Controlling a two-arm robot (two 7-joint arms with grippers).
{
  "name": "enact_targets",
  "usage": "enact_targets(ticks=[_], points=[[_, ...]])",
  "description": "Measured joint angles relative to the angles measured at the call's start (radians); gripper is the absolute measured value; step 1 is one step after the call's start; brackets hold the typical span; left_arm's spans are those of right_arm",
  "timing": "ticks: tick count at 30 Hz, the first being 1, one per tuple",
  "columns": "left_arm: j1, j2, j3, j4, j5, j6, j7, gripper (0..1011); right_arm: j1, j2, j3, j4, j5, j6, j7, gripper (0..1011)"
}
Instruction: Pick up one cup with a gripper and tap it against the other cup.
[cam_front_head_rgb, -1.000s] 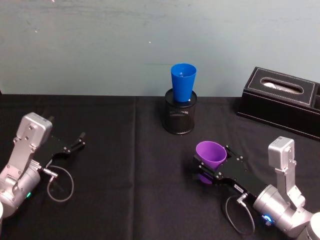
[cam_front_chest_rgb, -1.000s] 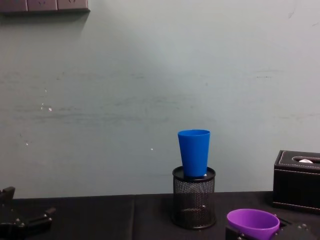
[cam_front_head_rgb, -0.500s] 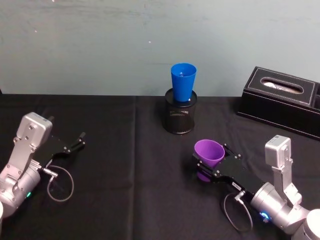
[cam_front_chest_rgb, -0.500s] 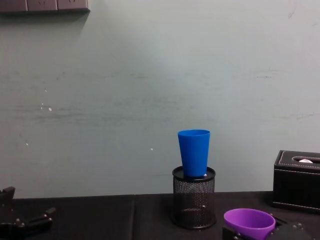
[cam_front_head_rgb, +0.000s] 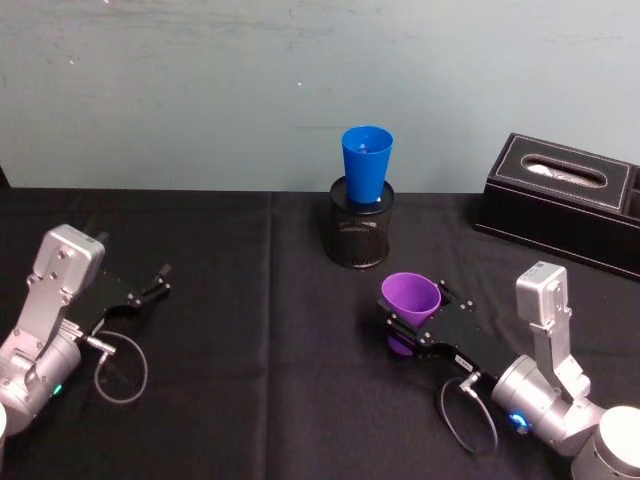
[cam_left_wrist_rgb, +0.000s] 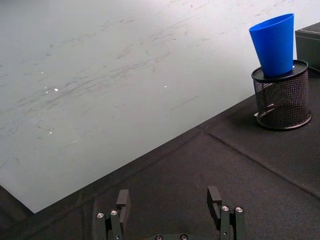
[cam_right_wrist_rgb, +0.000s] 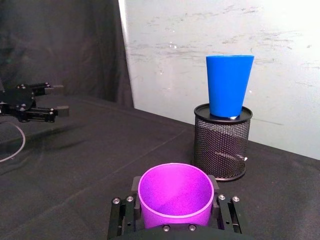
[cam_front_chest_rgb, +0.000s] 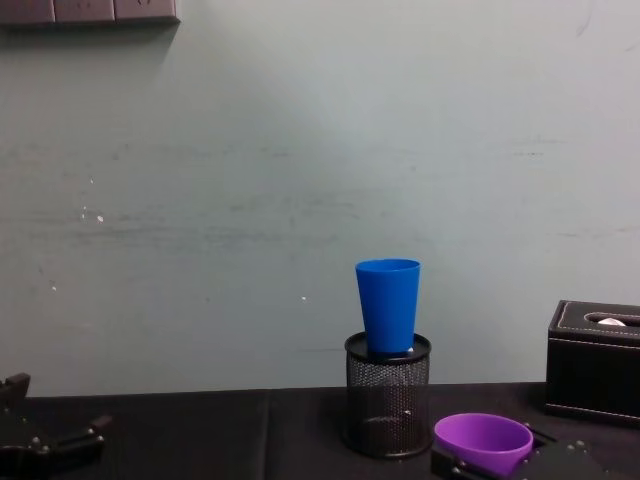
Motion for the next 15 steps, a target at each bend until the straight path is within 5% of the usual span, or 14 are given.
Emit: enact_targets(ticks=[15], points=[[0.0,0.0,0.0,0.0,0.0,0.0,0.0,1011,0.017,-0.012,0.001,0.034,-0.007,-0.015,0.008,752]])
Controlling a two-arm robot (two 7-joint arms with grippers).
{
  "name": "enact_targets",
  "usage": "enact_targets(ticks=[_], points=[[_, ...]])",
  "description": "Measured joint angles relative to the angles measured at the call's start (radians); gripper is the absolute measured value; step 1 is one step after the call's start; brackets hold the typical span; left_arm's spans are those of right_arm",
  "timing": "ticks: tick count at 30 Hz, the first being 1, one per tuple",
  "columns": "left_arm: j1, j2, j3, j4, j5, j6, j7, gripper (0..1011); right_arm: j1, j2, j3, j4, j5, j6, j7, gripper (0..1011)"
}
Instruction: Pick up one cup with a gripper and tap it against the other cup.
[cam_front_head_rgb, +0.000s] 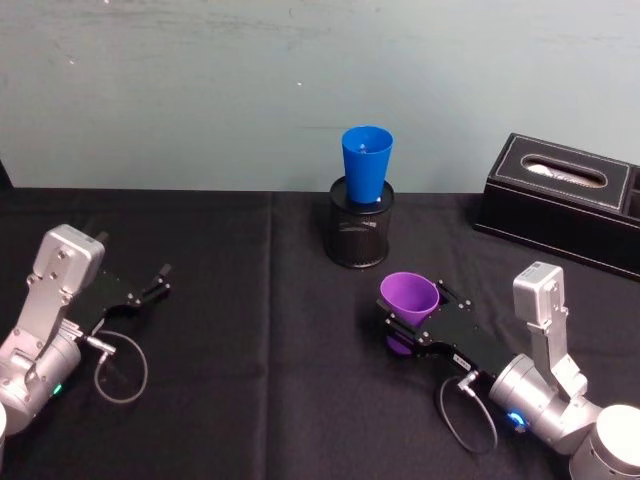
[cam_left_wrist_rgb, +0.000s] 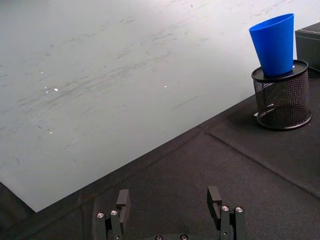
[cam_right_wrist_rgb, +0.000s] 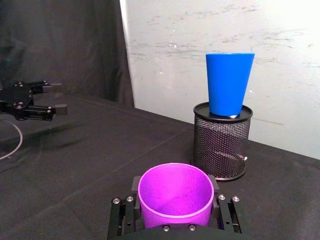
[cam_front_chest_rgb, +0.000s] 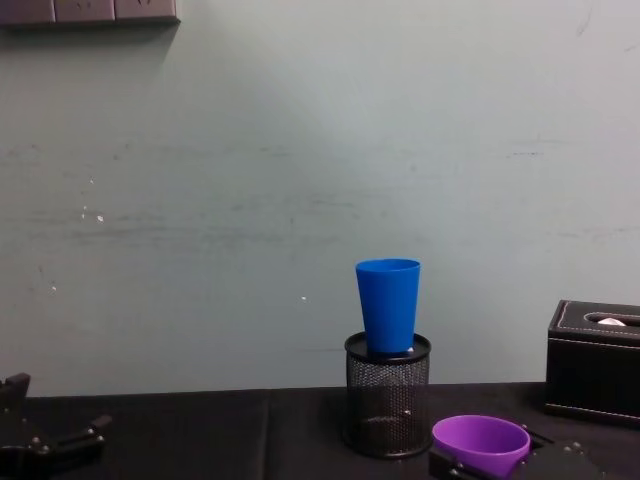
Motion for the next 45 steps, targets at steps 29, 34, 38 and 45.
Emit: enact_targets(ticks=[29,34,38,45], points=[[0.0,0.0,0.0,0.0,0.0,0.0,0.0,1011,0.0,0.001,-0.001,-0.001,0.0,0.003,-0.002,946],[0.0,0.0,0.0,0.0,0.0,0.0,0.0,1011,0.0,0.001,-0.001,-0.001,0.0,0.003,-0.002,1000],[0.0,0.0,0.0,0.0,0.0,0.0,0.0,1012,0.0,0.001,-0.001,-0.001,0.0,0.003,-0.002,1000],[0.0,0.0,0.0,0.0,0.0,0.0,0.0,1011,0.0,0.001,-0.001,-0.001,0.0,0.003,-0.003,1000]])
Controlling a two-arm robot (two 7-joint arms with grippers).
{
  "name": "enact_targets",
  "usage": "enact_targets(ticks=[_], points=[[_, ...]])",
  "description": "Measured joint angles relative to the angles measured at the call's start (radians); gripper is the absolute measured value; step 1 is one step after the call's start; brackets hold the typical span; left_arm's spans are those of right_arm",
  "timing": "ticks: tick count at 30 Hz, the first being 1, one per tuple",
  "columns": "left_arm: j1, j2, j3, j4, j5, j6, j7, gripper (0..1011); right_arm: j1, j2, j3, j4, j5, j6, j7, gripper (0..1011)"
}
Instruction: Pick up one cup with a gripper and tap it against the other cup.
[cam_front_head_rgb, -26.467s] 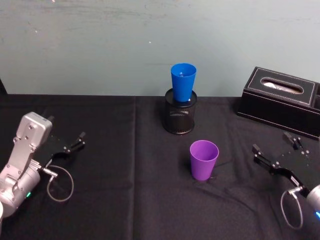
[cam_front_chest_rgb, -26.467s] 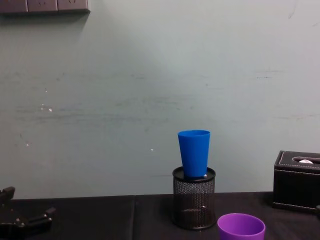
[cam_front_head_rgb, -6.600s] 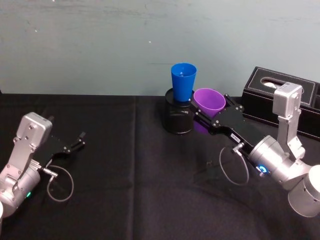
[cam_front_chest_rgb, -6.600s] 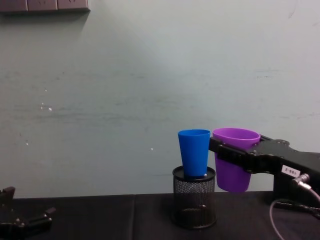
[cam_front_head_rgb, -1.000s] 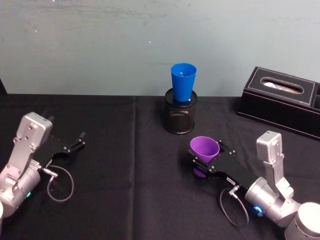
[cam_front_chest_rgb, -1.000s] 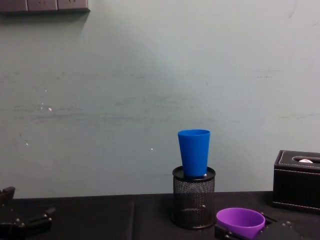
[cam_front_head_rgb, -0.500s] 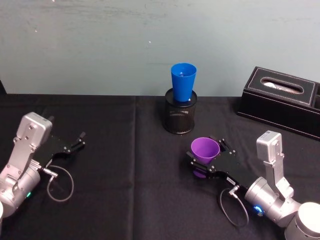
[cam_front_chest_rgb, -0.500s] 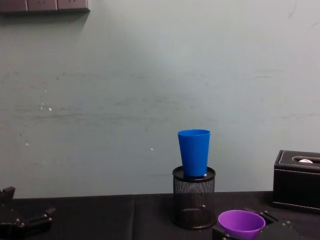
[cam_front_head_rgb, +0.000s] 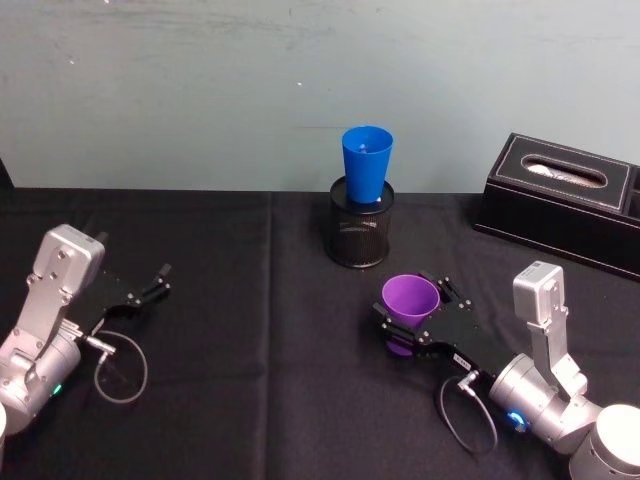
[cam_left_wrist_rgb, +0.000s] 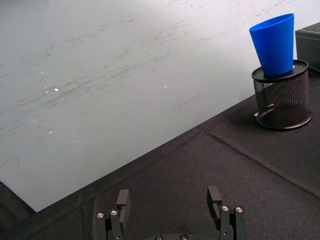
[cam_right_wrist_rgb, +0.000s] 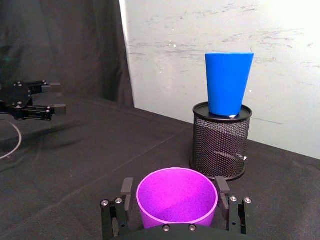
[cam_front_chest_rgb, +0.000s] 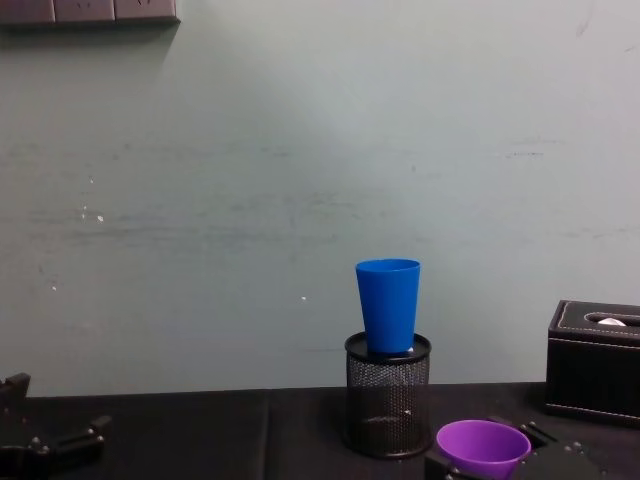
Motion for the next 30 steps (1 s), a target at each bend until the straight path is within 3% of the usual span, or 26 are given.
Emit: enact_targets(ticks=[17,30], points=[[0.0,0.0,0.0,0.0,0.0,0.0,0.0,1011,-0.008,0.003,0.007,-0.021,0.007,0.002,0.0,1000],[0.0,0.0,0.0,0.0,0.0,0.0,0.0,1011,-0.032,0.013,0.02,-0.082,0.018,0.004,-0.006,1000]])
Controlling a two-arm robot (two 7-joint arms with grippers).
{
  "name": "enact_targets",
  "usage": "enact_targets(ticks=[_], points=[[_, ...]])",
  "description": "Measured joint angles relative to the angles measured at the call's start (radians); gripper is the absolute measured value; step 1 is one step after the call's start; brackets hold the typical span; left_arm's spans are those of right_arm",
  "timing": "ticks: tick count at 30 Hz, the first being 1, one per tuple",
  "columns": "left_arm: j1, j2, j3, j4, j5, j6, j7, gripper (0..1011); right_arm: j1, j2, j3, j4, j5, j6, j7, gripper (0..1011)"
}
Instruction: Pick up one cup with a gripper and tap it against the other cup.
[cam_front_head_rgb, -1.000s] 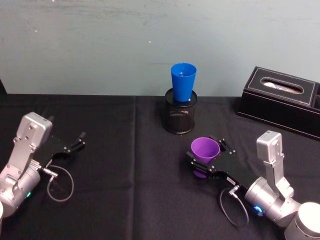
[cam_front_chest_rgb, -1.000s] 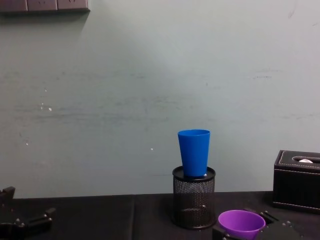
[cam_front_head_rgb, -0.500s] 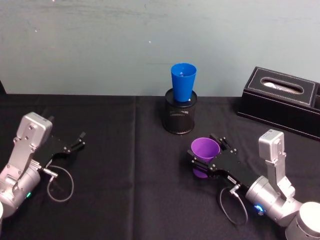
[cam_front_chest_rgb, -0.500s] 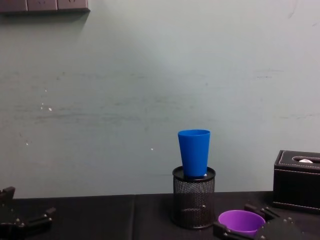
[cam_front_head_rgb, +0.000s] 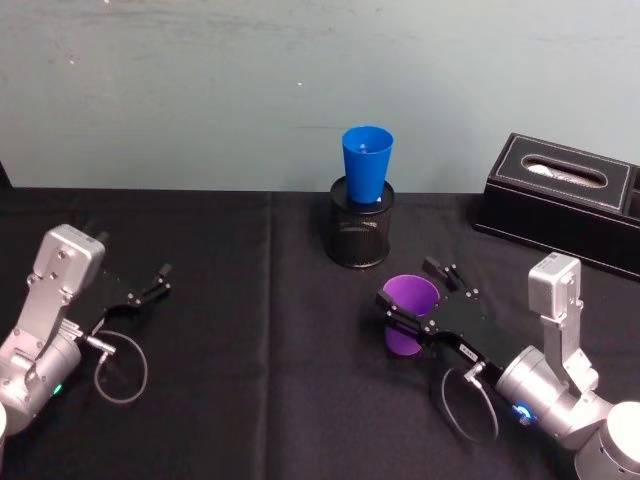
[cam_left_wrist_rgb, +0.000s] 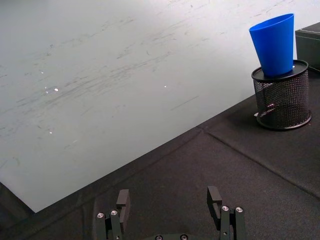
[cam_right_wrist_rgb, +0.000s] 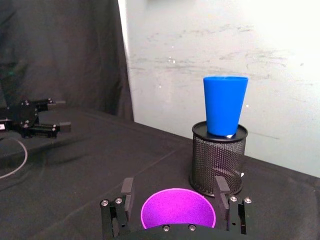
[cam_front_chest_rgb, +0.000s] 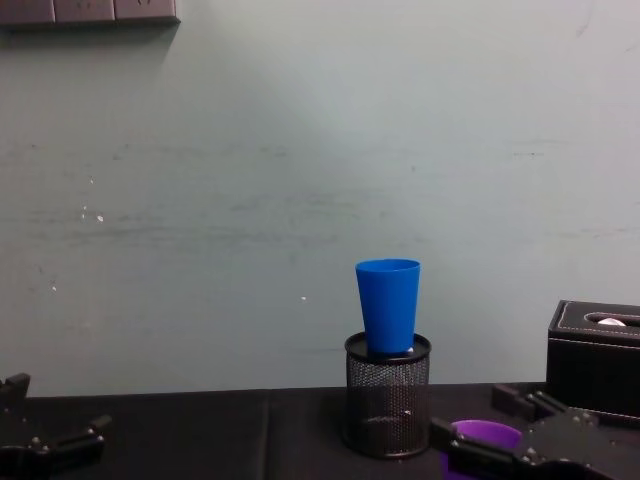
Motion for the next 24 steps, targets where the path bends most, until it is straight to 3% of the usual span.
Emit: enact_targets(ticks=[20,24], points=[[0.0,0.0,0.0,0.0,0.0,0.0,0.0,1011,-0.035,0.014,0.015,-0.09,0.019,0.005,-0.014,1000],[0.0,0.0,0.0,0.0,0.0,0.0,0.0,1011,-0.044,0.024,0.018,-0.126,0.039,0.059,-0.016,1000]])
